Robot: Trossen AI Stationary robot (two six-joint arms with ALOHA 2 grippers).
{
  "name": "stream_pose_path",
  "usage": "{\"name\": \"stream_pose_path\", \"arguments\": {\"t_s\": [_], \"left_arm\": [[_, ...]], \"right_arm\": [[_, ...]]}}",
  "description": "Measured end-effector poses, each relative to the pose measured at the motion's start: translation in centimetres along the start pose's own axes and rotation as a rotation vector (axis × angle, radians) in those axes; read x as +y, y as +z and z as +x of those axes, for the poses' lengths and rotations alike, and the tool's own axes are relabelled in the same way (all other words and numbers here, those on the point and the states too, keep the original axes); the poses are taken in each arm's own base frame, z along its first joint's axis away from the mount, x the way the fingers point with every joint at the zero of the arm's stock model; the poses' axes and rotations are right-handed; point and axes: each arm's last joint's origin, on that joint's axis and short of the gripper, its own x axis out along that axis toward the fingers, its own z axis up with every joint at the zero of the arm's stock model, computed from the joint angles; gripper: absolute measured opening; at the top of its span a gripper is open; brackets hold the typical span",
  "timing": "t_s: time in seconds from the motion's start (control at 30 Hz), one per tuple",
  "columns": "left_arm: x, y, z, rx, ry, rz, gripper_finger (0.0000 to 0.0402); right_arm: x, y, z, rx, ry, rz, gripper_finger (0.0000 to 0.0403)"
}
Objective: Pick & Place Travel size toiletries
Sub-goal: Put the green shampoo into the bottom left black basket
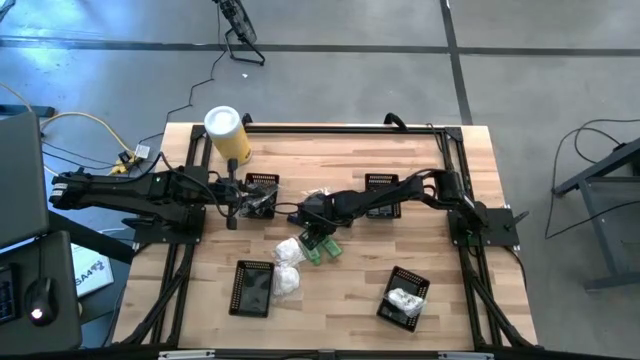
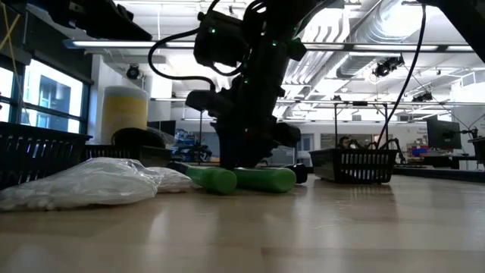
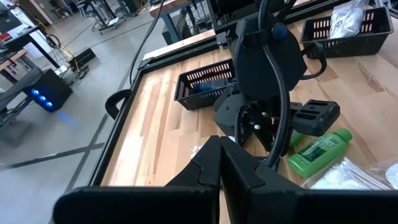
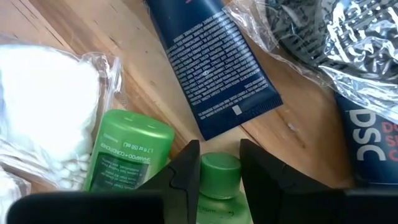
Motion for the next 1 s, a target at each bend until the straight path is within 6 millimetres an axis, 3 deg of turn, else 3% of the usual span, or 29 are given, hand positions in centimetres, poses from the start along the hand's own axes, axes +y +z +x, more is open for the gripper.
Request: {"name": "stream_pose_path", "arguments": {"t_s": [0.27,0.57,0.8,1.0], "left_arm": [[0.0,0.0,0.0,0.0,0.0,0.0,0.0],[0.0,0.0,0.0,0.0,0.0,0.0,0.0],[0.1,0.1,0.0,-0.005,0.004,-0.001,0.0],[1.2,2.4,-1.6,-0.097,0.046,0.015,0.0]], "right_arm": [[0.2,0.2,-0.3,-0.001,0.007,-0.008,0.0091],[1.8,1.5,-2.1,-0.042,0.086,-0.068,0.0089],[3.6,3.1,-4.8,-0.098,0.159,-0.146,0.009],[5.4,4.7,-8.3,-0.182,0.216,-0.237,0.0091]]}}
